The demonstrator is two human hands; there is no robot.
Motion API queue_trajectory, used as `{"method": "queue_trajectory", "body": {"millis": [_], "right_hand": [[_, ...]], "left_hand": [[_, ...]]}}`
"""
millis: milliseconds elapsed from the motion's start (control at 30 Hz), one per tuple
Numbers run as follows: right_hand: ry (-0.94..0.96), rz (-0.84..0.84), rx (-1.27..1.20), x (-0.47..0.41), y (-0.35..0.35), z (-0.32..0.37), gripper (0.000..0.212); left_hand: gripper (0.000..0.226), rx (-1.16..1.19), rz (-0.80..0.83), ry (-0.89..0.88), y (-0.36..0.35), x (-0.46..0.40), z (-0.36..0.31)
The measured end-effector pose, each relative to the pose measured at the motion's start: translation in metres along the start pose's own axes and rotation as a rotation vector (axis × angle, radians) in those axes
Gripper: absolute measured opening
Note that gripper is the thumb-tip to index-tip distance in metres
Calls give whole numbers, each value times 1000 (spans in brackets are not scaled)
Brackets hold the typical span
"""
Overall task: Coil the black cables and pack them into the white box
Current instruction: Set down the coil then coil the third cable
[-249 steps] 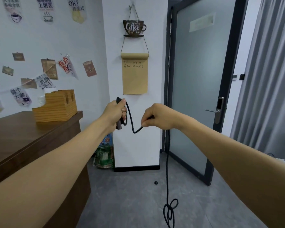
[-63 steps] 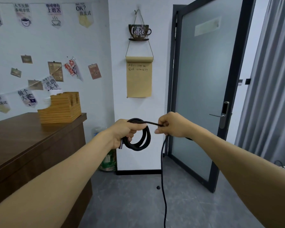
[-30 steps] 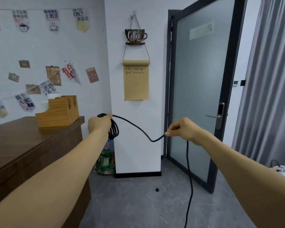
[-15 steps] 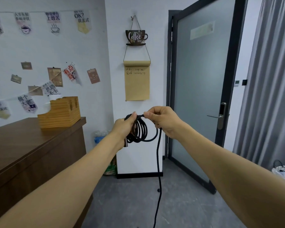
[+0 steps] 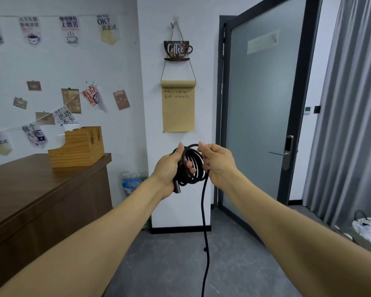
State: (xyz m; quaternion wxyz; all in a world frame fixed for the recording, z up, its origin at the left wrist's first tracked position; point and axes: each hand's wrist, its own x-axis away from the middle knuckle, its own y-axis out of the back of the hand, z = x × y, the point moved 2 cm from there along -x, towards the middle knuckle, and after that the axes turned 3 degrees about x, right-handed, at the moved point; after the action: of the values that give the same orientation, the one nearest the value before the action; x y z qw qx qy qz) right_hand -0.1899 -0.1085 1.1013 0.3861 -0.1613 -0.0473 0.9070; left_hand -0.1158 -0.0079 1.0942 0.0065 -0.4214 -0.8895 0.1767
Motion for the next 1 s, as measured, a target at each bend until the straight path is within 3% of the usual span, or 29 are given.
{"method": "queue_trajectory", "body": {"millis": [133, 400, 633, 833, 1000], "right_hand": [[-35, -18, 37, -3, -1, -4, 28], [-24, 4, 384, -14, 10, 4, 34], [-92, 87, 461, -13, 27, -10, 30], [-80, 5, 637, -17, 63, -21, 24], [-72, -70, 640, -18, 80, -28, 14]], "left_hand": [[57, -29, 56, 4, 0, -1, 3], [49, -137, 129, 10, 5, 3, 3], [40, -61, -128, -14, 26, -8, -2], [30, 126, -409, -38, 67, -16, -14], [32, 126, -548, -84, 96, -23, -22]]}}
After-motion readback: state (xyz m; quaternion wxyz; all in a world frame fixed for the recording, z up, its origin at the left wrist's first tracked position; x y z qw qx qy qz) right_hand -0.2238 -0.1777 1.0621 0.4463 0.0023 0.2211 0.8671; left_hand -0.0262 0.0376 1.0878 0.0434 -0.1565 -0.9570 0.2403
